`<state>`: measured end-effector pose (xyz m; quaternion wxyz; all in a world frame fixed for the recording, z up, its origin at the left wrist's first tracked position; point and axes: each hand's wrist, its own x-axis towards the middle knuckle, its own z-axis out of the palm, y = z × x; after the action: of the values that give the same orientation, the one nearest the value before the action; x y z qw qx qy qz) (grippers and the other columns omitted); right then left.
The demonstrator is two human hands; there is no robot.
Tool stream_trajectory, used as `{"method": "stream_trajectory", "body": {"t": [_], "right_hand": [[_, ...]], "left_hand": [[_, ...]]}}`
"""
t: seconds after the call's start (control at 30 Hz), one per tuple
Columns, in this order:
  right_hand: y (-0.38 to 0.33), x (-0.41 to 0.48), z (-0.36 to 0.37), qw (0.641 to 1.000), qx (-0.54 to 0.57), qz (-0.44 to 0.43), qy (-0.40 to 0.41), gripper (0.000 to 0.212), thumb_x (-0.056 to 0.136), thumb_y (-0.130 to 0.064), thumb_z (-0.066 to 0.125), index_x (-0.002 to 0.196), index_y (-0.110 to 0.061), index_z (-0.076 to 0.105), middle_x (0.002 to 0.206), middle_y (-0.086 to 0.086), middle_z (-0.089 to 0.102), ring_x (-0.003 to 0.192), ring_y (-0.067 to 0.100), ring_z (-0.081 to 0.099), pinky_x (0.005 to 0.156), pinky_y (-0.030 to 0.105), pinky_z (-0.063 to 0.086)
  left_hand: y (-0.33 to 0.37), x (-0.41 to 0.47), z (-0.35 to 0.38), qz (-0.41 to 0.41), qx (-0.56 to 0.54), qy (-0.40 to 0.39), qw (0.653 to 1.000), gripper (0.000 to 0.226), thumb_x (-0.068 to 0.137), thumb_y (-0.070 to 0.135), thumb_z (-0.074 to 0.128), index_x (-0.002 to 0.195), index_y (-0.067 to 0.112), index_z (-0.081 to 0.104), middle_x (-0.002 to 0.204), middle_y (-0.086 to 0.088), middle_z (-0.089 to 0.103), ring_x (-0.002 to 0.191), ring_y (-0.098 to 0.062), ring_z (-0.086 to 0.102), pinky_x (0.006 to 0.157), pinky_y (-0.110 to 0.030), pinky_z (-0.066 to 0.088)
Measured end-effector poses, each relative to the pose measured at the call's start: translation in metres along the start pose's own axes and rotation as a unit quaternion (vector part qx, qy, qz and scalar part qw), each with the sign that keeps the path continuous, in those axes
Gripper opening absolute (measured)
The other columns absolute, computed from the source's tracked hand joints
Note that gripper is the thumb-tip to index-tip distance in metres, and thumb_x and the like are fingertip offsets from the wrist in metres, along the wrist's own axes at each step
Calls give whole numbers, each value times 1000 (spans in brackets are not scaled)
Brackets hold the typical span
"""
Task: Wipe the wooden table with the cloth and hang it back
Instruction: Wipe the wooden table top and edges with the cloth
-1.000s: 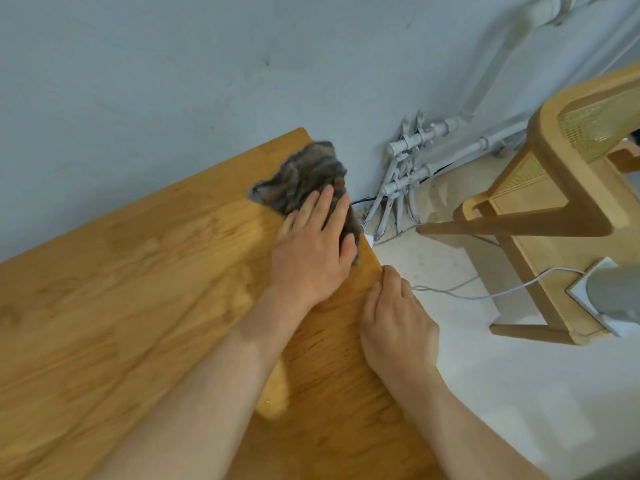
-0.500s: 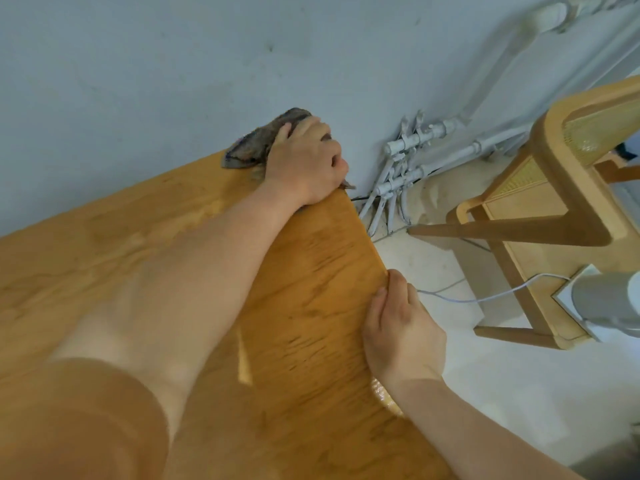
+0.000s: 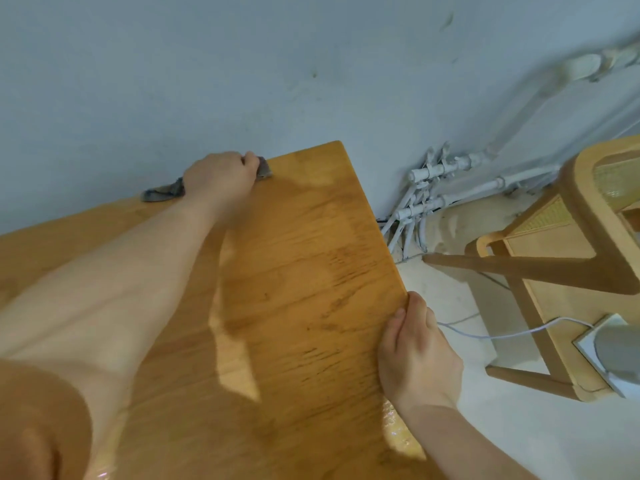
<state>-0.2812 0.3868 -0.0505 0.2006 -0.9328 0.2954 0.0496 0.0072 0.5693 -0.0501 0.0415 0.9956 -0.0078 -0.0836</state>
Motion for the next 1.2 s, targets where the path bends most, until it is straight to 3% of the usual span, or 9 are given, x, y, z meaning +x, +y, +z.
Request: {"method": "stream_trajectory", "body": {"t": [0.07,0.2,0.33,0.43,0.57,0.77,0.93,1.03,1.2], "right_hand": [[0,-2,-2,1000,-8,6,-12,38,96,-36,18,120,-21,43,100,-4,58,88,25,61,61,35,43],[-1,-4,-6,999,0,8,-47,34,96,-37,17,121,-25,38,109,-7,56,98,22,59,67,36,42],[0,0,-6,998,-25,-53,-35,50,98,-28,21,147,-19,28,146,2,42,130,23,43,95,40,44],[-29,27,1,975,-117,-187,-13,60,98,-35,26,153,-11,22,160,13,20,147,31,21,114,49,28],[-104,76,22,977,-84,-192,-45,67,101,-44,17,153,-8,-6,162,11,-13,148,23,-18,119,47,-12],[-116,88,33,977,-115,-177,-21,72,98,-45,18,153,-5,-3,162,14,-8,150,25,-12,120,45,-8],[-122,89,33,977,-122,-174,-8,72,97,-46,23,154,-4,6,163,15,1,150,26,-5,121,46,-3],[-124,88,33,978,-131,-164,-3,74,94,-47,19,154,-5,8,163,15,4,151,26,-3,121,48,-1],[-126,86,35,974,-139,-179,24,74,93,-48,17,153,-5,18,161,17,13,150,30,6,120,50,6]], "left_hand": [[13,2,-2,-1,3,-14,1000,56,96,43,18,78,10,60,85,-11,63,70,-26,53,61,-33,35],[98,-2,12,106,-18,18,994,45,98,37,20,104,14,58,105,-11,62,92,-29,57,70,-36,34],[120,-9,21,159,-42,68,984,39,98,34,24,106,11,55,104,-9,61,92,-27,56,72,-36,34],[110,-9,20,179,-43,50,982,42,97,39,25,114,15,54,109,-7,60,97,-25,56,76,-37,37],[83,0,12,135,-24,11,990,48,94,48,24,112,16,56,108,-6,63,96,-28,58,70,-36,37],[-21,6,4,45,-5,-18,999,57,96,48,17,71,13,55,72,-5,57,61,-20,48,59,-33,34],[-129,-8,-19,-60,40,-41,997,55,97,47,21,87,12,62,88,-9,62,73,-26,52,63,-34,35],[-110,-1,-18,-43,35,-61,997,52,97,44,21,89,12,61,97,-11,64,82,-29,56,69,-35,39],[10,4,-2,97,-8,-20,995,50,99,38,18,77,14,56,74,-1,55,66,-22,49,58,-31,31]]}}
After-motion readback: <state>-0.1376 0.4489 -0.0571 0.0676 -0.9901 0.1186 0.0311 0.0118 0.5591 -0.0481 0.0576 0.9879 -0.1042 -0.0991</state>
